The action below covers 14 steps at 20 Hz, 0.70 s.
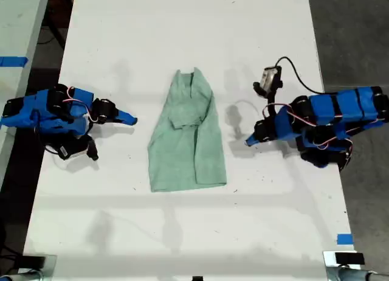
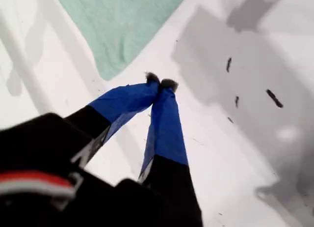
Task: Fold t shirt
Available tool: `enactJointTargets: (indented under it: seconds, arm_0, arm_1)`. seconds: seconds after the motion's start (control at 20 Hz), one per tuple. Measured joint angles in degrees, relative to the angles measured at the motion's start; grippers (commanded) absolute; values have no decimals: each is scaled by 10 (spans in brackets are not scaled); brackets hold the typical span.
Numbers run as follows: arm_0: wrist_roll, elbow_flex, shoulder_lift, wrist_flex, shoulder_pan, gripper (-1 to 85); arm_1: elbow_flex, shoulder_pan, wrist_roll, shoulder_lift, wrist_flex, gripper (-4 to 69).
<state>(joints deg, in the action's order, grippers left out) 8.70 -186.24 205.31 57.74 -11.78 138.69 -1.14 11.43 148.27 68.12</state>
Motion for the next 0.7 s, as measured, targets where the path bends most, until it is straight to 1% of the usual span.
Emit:
enactJointTargets:
  seconds: [0.05, 0.15, 0.2, 0.25, 0.3, 0.35, 0.45, 0.5, 0.55, 0.65, 0.7]
  arm_0:
    - [-1, 0, 0, 0, 0, 18]
    - [3, 0, 0, 0, -9, 21]
    - [15, 0, 0, 0, -14, 22]
    - [23, 0, 0, 0, -14, 22]
    - [28, 0, 0, 0, -13, 22]
    - [31, 0, 0, 0, -11, 23]
    - [33, 0, 0, 0, -10, 23]
    - [32, 0, 0, 0, -10, 25]
    - [25, 0, 0, 0, -14, 25]
    - [24, 0, 0, 0, -27, 25]
    - [24, 0, 0, 0, -33, 25]
  arm_1:
    - [92, 0, -17, 74, -16, 120]
    - [257, -13, -53, 265, -12, 169]
    - [328, -25, -56, 380, 10, 155]
    - [347, -26, -61, 455, 33, 144]
    - [358, -24, -44, 497, 49, 147]
    - [360, -12, 4, 490, 64, 139]
    - [361, 27, 154, 505, 78, 134]
    - [361, 20, 223, 512, 78, 124]
    - [361, 18, 270, 515, 78, 120]
    - [361, 20, 260, 515, 78, 115]
    - [361, 23, 274, 515, 78, 110]
